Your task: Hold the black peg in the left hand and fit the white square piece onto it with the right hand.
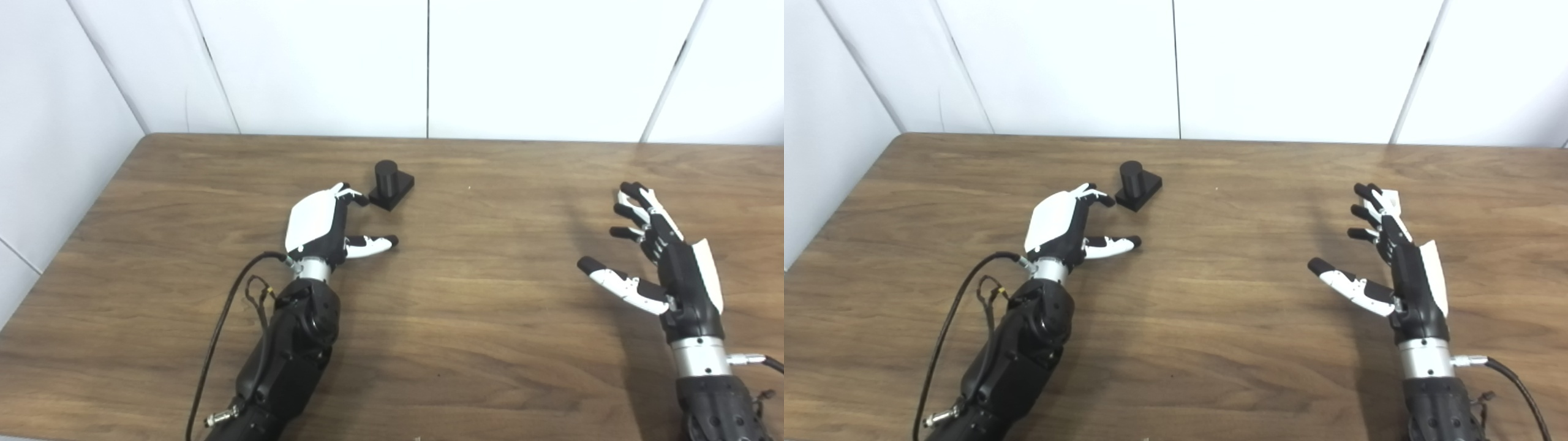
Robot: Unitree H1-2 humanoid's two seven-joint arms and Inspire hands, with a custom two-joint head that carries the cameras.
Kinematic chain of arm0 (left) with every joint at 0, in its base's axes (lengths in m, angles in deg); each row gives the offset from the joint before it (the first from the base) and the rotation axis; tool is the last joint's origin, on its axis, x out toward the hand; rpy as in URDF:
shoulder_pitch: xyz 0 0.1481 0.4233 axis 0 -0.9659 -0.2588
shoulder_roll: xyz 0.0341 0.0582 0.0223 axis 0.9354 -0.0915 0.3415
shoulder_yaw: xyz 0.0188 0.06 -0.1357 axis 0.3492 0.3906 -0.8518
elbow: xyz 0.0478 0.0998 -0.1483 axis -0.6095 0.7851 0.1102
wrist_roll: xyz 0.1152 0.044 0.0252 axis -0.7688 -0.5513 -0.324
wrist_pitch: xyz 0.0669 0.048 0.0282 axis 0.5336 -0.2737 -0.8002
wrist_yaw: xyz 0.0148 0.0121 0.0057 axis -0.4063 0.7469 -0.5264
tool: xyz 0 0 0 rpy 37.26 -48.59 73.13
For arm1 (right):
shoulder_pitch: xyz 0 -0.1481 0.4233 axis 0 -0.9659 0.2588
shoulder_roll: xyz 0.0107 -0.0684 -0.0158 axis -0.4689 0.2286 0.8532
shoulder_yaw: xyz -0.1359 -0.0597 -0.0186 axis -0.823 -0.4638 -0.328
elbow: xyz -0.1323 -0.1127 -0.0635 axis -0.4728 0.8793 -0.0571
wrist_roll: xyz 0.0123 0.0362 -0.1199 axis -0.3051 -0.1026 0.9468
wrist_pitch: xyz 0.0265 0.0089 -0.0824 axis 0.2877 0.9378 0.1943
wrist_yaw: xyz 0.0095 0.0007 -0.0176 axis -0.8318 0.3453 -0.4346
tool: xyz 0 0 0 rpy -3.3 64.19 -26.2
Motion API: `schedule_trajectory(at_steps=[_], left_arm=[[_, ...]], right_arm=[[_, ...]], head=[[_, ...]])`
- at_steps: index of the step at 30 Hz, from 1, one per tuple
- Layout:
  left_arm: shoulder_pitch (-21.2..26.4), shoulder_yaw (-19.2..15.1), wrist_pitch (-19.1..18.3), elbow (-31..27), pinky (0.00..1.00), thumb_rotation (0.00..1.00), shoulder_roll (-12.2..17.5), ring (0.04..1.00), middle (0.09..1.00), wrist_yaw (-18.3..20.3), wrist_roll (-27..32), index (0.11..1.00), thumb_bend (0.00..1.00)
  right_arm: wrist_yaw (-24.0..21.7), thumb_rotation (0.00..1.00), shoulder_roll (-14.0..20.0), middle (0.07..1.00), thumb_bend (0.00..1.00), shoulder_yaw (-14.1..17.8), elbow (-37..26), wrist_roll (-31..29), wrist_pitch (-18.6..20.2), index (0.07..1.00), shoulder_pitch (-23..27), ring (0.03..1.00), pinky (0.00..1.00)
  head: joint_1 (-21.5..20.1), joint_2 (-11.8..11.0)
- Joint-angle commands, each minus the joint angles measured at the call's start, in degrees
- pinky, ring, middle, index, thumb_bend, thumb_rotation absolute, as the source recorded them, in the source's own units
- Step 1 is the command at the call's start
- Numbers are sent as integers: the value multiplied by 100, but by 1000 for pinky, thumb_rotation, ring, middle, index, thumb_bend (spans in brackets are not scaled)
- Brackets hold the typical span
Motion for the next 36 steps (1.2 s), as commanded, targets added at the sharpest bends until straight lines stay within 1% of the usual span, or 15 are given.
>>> schedule_trajectory(at_steps=[1,4,7,12,16,18,22,24,27,32,36], left_arm=[[344,-30,-136,95,823,415,-82,911,918,-251,-179,716,874],[429,-44,-241,260,827,419,-202,920,932,-416,-239,739,888],[487,-51,-276,379,841,428,-301,939,957,-522,-390,762,889],[526,-74,-280,437,845,444,-356,958,983,-572,-565,804,892],[567,-89,-276,496,872,458,-371,974,1000,-587,-602,846,885],[614,-79,-279,571,862,470,-370,974,1000,-563,-653,856,882],[742,-88,-279,829,848,477,-401,963,993,-602,-674,854,886],[806,-95,-280,981,841,473,-416,958,990,-641,-669,855,888],[902,-103,-273,1236,854,469,-433,955,989,-731,-580,856,886],[1056,-54,-260,1672,843,468,-418,947,988,-852,-476,855,878],[1206,-45,-226,2029,850,447,-422,946,989,-980,-334,851,874]], right_arm=[[3,261,16,958,623,5,-109,-36,-219,886,205,857,728],[-8,237,12,962,615,0,-136,-54,-214,889,200,860,737],[-2,237,22,960,613,11,-178,-43,-182,887,191,863,744],[7,248,16,967,613,31,-214,-35,-94,892,184,874,764],[10,265,20,959,617,23,-152,-37,-171,887,211,870,755],[18,270,27,958,617,13,-133,1,-198,888,220,864,743],[16,278,29,958,617,2,-110,7,-253,891,230,861,735],[6,279,18,960,618,3,-144,-9,-206,891,218,864,741],[8,253,-17,961,613,7,-245,-25,-110,889,186,870,754],[15,241,-17,965,612,28,-288,-32,-86,891,148,873,760],[26,261,-9,964,608,46,-304,-34,-103,889,130,871,755]], head=[[-5,6],[-22,11],[-7,11],[1,-8],[3,-12],[10,-13],[-25,-12],[-41,-7],[-77,1],[-162,7],[-192,16]])
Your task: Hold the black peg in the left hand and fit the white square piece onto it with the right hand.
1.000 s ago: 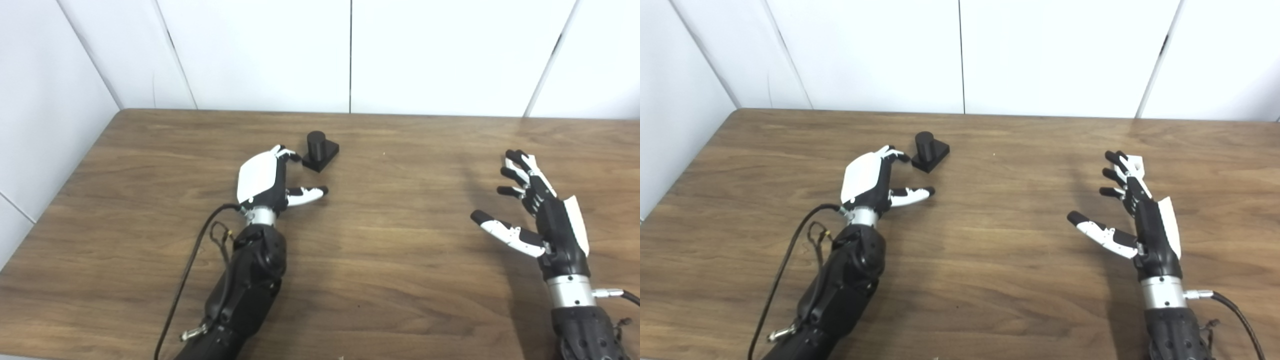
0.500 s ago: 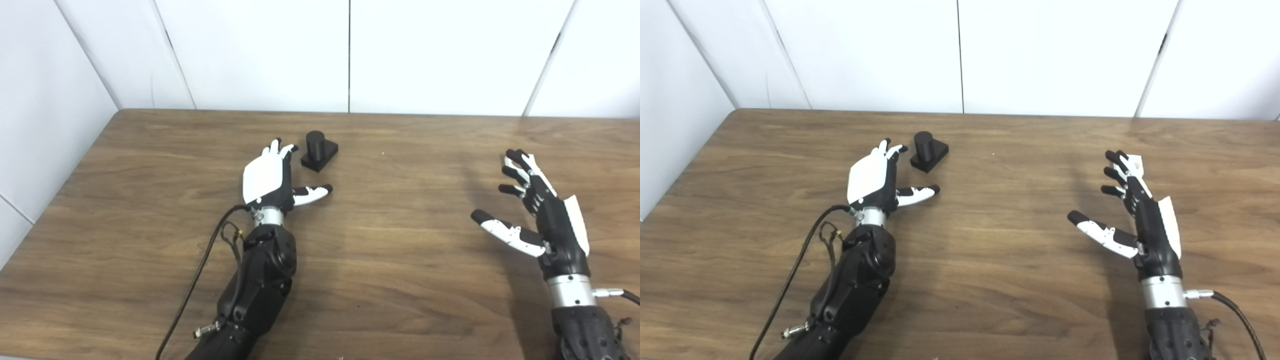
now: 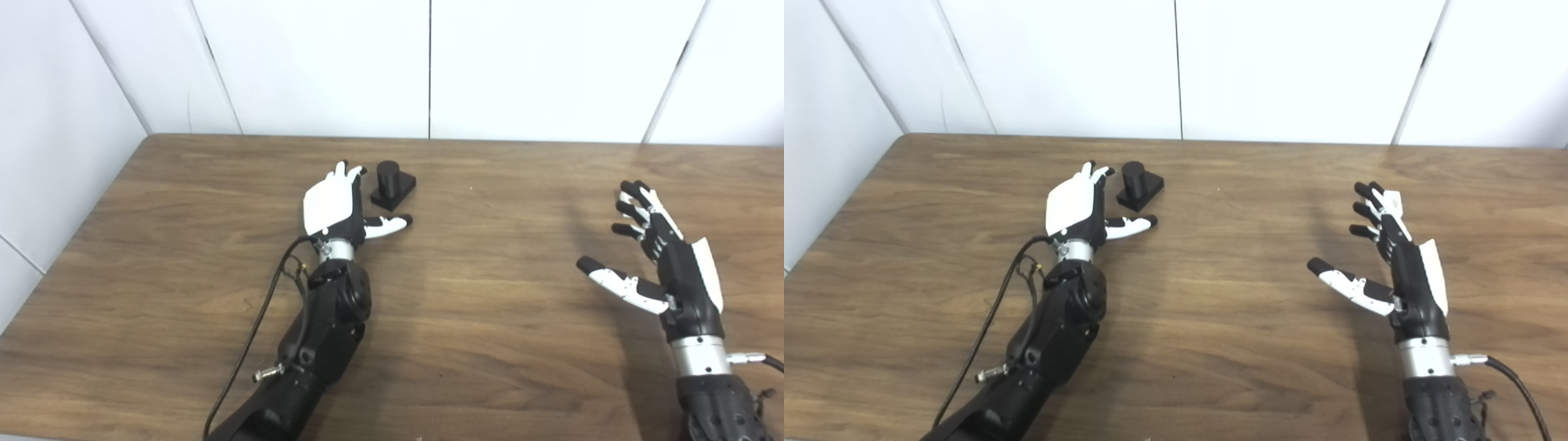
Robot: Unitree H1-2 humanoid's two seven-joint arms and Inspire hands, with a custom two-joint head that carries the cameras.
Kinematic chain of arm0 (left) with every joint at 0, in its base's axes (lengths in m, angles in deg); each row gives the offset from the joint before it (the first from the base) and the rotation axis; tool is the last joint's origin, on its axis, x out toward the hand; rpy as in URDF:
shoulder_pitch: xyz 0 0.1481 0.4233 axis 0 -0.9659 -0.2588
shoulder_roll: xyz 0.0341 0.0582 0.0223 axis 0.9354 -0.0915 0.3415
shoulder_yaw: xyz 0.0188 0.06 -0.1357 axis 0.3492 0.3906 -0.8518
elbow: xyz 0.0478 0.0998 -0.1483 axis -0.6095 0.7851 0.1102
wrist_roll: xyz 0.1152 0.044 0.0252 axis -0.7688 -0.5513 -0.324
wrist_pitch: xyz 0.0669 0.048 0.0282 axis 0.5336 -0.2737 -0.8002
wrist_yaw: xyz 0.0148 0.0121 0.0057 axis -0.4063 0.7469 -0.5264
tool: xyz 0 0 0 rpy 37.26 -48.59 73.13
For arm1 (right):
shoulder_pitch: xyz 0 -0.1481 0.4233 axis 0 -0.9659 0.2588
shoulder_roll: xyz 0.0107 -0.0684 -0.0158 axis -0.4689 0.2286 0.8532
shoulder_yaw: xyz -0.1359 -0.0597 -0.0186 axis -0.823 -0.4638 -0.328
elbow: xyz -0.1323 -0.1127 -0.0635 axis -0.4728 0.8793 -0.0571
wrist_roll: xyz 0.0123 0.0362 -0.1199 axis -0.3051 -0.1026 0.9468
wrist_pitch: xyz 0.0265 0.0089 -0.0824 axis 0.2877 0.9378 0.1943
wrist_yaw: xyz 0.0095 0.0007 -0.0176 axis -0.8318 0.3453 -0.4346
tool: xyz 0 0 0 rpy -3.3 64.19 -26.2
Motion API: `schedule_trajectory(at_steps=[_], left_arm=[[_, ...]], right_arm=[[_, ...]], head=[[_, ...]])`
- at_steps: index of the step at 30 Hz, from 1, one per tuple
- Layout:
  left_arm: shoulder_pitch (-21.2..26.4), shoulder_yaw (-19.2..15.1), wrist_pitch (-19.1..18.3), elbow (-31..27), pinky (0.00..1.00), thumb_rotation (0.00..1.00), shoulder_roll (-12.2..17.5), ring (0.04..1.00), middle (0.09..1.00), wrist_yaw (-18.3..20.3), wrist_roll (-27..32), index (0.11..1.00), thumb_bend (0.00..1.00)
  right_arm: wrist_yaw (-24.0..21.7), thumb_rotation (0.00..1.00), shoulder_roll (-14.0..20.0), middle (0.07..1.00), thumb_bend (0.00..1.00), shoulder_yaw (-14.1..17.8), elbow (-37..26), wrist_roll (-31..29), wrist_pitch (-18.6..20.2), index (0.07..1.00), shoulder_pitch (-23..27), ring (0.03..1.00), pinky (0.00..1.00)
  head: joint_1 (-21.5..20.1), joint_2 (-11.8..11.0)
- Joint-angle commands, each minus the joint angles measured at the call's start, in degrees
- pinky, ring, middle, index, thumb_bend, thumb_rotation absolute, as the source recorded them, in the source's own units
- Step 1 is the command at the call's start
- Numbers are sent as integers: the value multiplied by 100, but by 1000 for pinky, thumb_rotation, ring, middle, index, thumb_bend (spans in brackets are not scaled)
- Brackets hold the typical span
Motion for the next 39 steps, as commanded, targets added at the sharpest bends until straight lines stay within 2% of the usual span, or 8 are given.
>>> schedule_trajectory(at_steps=[1,14,18,21,23,29,33,39], left_arm=[[260,24,-59,247,849,449,34,945,988,-68,54,851,873],[670,234,52,1152,779,467,21,920,960,-427,383,773,858],[671,254,126,1260,782,458,42,918,944,-500,494,661,840],[642,288,230,1303,823,421,102,880,877,-548,542,542,759],[636,321,232,1312,828,420,129,870,863,-557,559,528,741],[533,558,100,955,856,459,366,846,833,-187,505,532,669],[446,782,40,582,828,461,580,825,822,141,400,525,667],[225,931,-102,-185,856,496,853,837,825,850,194,510,663]], right_arm=[[34,263,1,965,605,41,-181,-23,-142,890,124,871,753],[54,271,6,959,573,66,-251,29,-126,881,97,865,740],[66,297,27,960,567,74,-258,50,-155,884,88,864,736],[77,336,37,962,543,92,-280,55,-148,886,69,864,740],[83,339,37,960,539,102,-277,55,-145,883,65,864,740],[81,394,19,954,512,92,-306,142,-62,877,59,853,734],[90,497,-2,952,520,85,-311,175,-53,878,49,856,731],[82,584,0,950,514,81,-335,188,-49,880,36,853,726]], head=[[-5,10],[-41,58],[-42,81],[-15,94],[-6,98],[25,107],[37,124],[50,136]])
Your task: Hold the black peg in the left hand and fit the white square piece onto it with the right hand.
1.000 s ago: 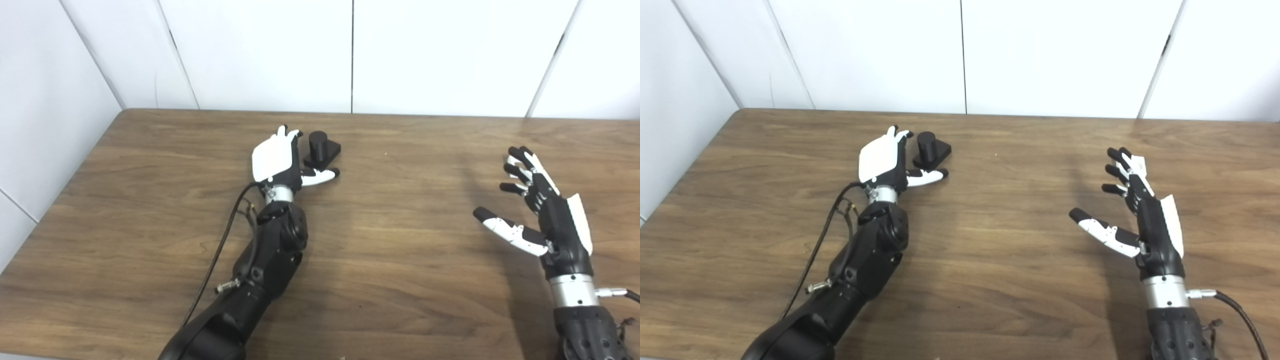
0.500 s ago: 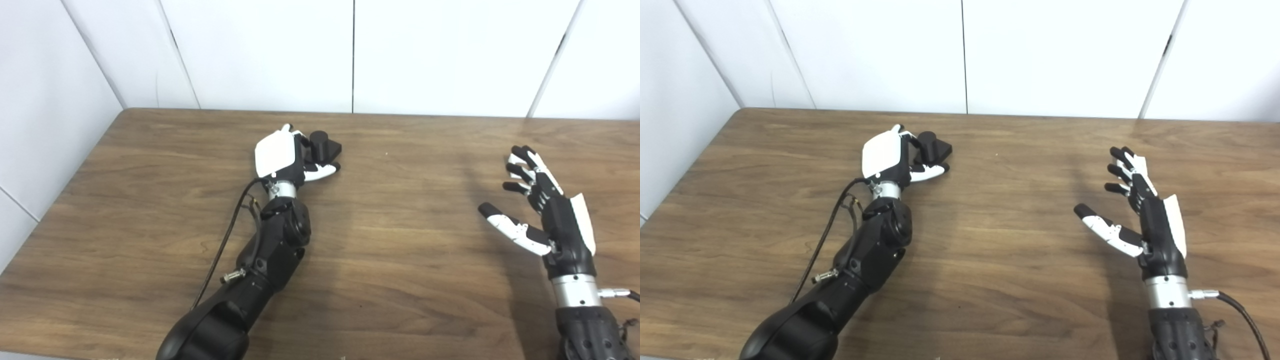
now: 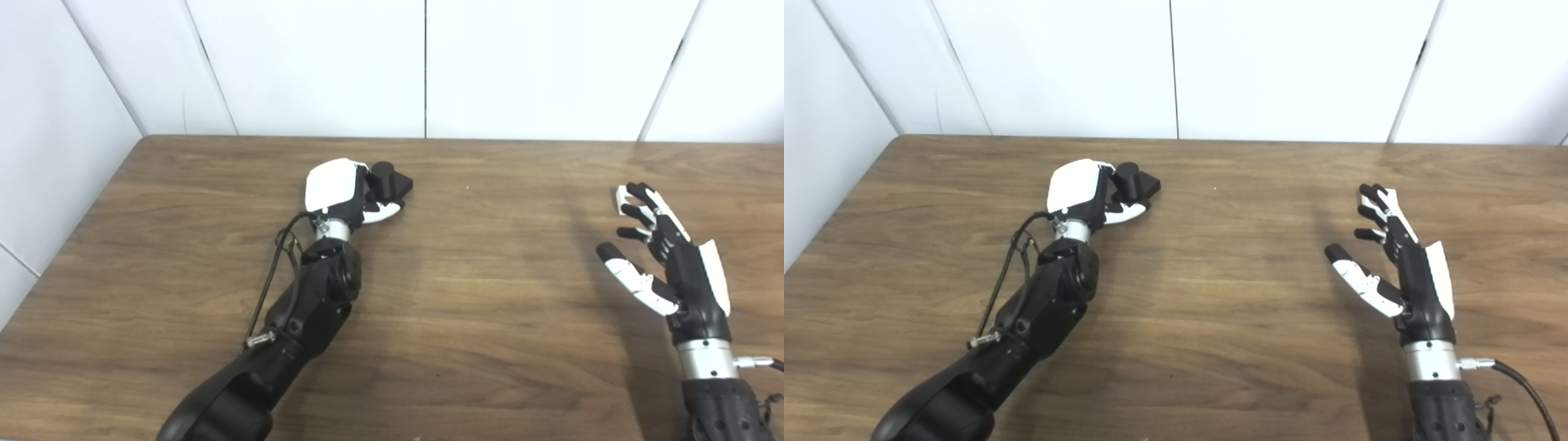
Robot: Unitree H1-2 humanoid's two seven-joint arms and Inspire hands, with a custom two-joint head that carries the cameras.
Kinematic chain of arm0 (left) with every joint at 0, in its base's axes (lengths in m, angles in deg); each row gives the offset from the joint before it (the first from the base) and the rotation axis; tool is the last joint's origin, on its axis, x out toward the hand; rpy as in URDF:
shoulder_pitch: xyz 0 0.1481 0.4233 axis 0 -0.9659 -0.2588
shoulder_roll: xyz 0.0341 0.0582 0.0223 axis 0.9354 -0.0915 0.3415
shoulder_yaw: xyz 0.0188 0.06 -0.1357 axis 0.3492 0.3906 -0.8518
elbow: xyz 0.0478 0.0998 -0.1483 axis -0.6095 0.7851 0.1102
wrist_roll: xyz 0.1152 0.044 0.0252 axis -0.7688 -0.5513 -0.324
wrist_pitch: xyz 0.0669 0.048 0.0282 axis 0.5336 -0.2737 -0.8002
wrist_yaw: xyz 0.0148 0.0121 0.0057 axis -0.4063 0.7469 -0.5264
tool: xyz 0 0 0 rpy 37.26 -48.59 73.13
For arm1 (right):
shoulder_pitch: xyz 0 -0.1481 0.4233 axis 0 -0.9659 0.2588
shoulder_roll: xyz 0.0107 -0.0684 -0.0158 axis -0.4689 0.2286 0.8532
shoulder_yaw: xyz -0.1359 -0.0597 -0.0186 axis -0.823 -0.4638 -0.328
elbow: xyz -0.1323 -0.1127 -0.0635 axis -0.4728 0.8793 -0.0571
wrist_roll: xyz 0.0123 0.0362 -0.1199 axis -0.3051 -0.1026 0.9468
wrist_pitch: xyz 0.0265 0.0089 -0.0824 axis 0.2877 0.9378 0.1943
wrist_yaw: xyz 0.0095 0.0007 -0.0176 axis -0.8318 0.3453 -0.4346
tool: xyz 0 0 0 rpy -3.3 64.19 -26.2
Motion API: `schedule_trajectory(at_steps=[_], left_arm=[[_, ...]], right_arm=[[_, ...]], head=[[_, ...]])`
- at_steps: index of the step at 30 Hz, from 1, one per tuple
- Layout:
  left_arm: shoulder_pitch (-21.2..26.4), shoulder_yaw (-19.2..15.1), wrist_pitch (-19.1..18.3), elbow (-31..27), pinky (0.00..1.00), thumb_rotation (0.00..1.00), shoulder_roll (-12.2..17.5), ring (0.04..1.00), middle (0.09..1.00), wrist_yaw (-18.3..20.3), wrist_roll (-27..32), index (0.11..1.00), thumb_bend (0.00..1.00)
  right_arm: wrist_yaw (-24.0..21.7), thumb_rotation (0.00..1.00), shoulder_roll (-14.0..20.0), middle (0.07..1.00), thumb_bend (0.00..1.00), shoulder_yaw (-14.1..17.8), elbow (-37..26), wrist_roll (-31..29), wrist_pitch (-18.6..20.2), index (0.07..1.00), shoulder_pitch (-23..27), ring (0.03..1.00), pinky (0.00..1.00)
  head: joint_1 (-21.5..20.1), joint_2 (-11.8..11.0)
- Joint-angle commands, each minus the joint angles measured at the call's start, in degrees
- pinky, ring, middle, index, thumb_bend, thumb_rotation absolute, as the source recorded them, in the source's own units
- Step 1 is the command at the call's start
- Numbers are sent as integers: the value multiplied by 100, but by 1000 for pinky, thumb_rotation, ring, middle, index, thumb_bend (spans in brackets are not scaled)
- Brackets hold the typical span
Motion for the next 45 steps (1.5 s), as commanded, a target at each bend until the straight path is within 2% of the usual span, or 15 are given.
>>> schedule_trajectory(at_steps=[1,3,5,9,15,23,26,35,45], left_arm=[[-124,39,-91,-269,862,496,171,839,826,428,-93,506,663],[-221,49,3,-546,864,477,285,846,828,661,29,508,664],[-320,67,298,-817,868,435,461,863,836,991,248,514,647],[-388,162,965,-1061,909,404,842,887,857,1584,584,510,736],[-422,61,1884,-1083,956,361,1091,925,882,1911,1150,556,790],[-465,-69,2838,-958,978,310,1198,944,887,2049,1660,570,805],[-484,-97,3059,-909,979,313,1215,949,889,2104,1729,562,806],[-533,-46,4075,-710,923,330,1308,948,900,2397,2000,561,820],[-607,4,4603,-637,899,299,1203,945,897,2407,1938,563,813]], right_arm=[[29,590,0,950,515,20,-231,-18,-98,881,143,854,727],[30,604,3,950,516,23,-216,-26,-116,885,149,854,728],[28,605,9,950,511,25,-207,-34,-131,885,157,859,732],[-3,592,15,952,508,30,-206,-119,-139,881,171,866,740],[-14,589,44,954,512,30,-171,-163,-188,879,192,871,744],[-3,609,57,952,510,13,-222,-89,-142,883,209,867,730],[-4,610,48,950,520,20,-249,-103,-109,884,209,870,742],[18,628,67,944,517,40,-352,67,42,888,207,855,739],[17,652,82,946,543,66,-391,20,49,888,232,861,746]], head=[[6,4],[7,9],[5,9],[11,9],[14,11],[-6,22],[-20,30],[-141,36],[-245,48]])
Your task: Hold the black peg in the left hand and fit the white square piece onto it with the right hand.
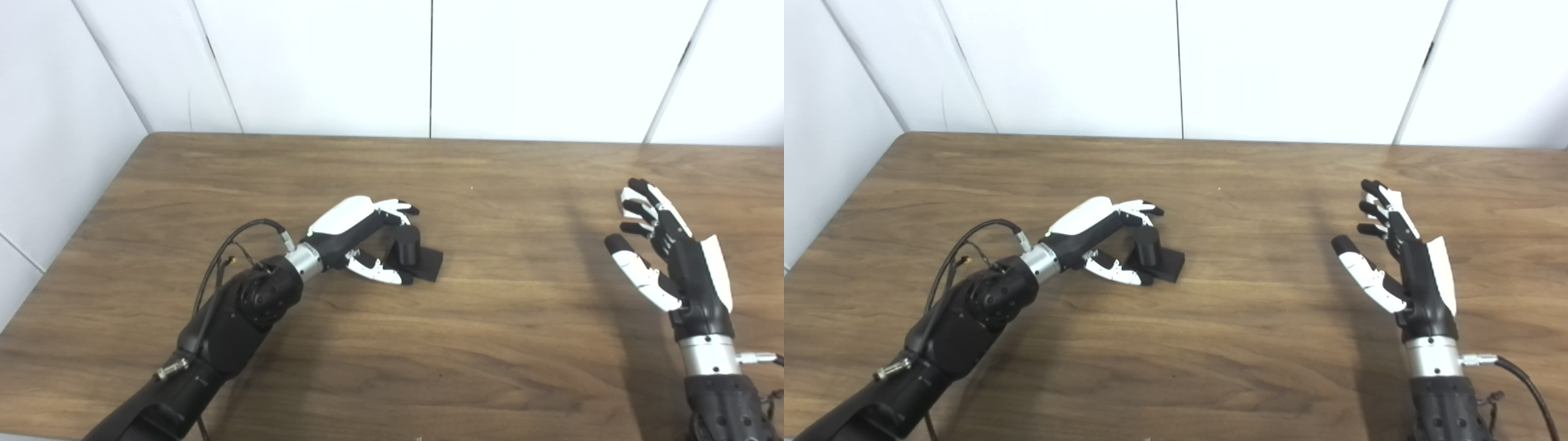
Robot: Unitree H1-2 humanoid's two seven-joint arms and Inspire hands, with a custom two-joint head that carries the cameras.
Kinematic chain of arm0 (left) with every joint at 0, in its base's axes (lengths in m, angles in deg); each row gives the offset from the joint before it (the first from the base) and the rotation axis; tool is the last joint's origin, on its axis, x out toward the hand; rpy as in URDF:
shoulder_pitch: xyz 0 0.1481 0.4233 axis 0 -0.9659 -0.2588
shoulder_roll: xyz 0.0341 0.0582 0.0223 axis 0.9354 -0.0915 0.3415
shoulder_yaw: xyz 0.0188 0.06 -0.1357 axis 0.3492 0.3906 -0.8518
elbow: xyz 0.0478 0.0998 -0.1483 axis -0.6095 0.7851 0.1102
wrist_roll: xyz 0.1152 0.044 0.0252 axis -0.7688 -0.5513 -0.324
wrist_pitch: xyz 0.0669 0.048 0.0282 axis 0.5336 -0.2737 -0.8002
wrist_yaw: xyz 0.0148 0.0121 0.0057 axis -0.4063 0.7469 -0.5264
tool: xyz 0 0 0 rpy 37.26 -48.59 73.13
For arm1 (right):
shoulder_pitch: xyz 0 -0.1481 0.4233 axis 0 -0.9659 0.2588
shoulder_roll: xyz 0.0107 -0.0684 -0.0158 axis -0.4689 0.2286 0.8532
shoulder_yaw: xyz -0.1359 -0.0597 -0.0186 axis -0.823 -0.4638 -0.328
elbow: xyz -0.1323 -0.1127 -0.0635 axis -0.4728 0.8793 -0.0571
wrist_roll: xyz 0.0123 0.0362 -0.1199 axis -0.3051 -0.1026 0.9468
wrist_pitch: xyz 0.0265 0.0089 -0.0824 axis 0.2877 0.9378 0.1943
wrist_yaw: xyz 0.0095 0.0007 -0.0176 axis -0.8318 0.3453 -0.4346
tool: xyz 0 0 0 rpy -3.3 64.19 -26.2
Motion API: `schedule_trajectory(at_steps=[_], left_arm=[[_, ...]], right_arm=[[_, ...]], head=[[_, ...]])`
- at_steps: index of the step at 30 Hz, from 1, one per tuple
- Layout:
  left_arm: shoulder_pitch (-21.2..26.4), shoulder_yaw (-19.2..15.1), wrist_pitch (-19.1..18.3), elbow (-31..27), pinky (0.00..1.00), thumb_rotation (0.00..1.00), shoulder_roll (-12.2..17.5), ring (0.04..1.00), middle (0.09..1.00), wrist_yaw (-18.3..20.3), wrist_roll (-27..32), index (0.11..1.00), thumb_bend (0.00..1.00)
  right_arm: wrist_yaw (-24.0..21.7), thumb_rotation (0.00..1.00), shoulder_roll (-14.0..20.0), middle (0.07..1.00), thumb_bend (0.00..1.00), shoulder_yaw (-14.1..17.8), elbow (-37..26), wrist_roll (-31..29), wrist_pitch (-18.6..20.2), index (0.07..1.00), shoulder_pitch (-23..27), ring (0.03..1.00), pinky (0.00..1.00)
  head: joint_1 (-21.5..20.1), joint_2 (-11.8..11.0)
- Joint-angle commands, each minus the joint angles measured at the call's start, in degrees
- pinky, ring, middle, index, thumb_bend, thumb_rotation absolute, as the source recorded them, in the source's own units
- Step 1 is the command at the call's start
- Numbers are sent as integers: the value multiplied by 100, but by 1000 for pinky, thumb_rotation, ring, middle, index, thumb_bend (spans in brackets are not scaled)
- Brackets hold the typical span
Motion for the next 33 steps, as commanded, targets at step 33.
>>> schedule_trajectory(at_steps=[33], left_arm=[[-79,85,824,5,919,216,-40,930,888,327,82,548,800]], right_arm=[[28,632,203,930,563,174,-525,133,110,876,242,839,728]], head=[[-1781,27]])
